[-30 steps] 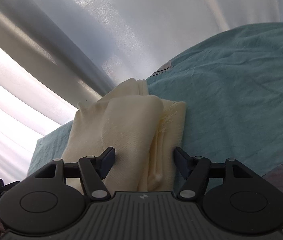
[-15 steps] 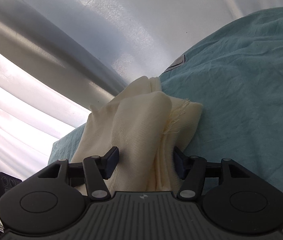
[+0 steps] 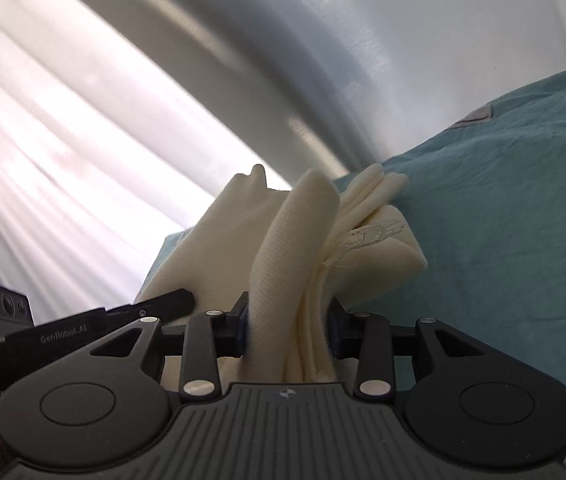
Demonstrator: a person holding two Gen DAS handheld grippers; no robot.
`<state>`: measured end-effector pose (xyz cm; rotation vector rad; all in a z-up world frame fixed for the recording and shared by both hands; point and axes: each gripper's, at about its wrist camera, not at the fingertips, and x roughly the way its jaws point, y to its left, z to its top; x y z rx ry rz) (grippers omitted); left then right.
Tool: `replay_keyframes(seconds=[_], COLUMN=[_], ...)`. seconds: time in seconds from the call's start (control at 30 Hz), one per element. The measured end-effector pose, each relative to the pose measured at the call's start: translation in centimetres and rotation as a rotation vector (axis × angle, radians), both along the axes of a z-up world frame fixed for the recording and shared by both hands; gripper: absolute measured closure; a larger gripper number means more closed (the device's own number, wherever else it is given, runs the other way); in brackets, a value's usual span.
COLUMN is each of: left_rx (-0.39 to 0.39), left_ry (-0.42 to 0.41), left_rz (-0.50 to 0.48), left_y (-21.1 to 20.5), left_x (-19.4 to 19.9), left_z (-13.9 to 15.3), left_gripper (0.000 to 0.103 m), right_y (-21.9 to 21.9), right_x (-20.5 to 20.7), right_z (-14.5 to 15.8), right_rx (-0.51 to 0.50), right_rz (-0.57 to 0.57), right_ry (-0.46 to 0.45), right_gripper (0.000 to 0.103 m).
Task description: Fold small clothes
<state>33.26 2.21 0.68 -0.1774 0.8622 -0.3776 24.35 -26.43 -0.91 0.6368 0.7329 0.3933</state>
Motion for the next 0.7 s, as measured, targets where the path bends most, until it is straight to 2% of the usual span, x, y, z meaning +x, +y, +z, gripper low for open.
replay_keyframes(seconds=[0.1,0.13,0.23,0.37,0.47,0.53,0.6,0.63,0.7], left_rx=[0.133,0.146,0.093,0.089,0.089,0.103,0.15,0.175,0.179], left_ry=[0.038,0.04,0.039,-0.008,-0.03,-0.048,-0.067,-0.059,-0.034], left_rz=[0.077,0.094,0.114,0.144,0.156,0.157,0.156,0.151,0.138], left_y=[1.2,1.7,2.7,2.5,2.2,1.6,0.8,0.4,-0.1], left_x=[-0.6,-0.8,-1.1,-1.1,-0.8,-0.5,-0.2,0.0,0.3], left_z=[-1.5,-1.8,-1.4,-0.7,-0.5,-0.8,-1.4,-1.9,-2.8], left_gripper=[0.058,0.056,0.046,0.034,0.03,0.028,0.026,0.026,0.025], right_y=[1.5,1.7,1.2,2.1,5.2,7.8,9.4,10.0,9.5], right_x=[-0.7,-1.1,-2.2,-2.1,-1.1,-0.2,0.1,-0.1,-0.3], right_z=[-0.9,-0.9,0.6,3.0,3.2,2.2,0.9,0.1,-0.4], right_rx=[-0.131,-0.183,-0.25,-0.329,-0.418,-0.479,-0.571,-0.641,-0.729], right_rz=[0.032,0.014,-0.068,-0.116,-0.068,-0.011,0.017,0.016,-0.044], right_ry=[0.071,0.075,0.023,-0.066,-0.094,-0.098,-0.103,-0.121,-0.131], right_gripper=[0.058,0.053,0.051,0.052,0.077,0.082,0.083,0.087,0.087])
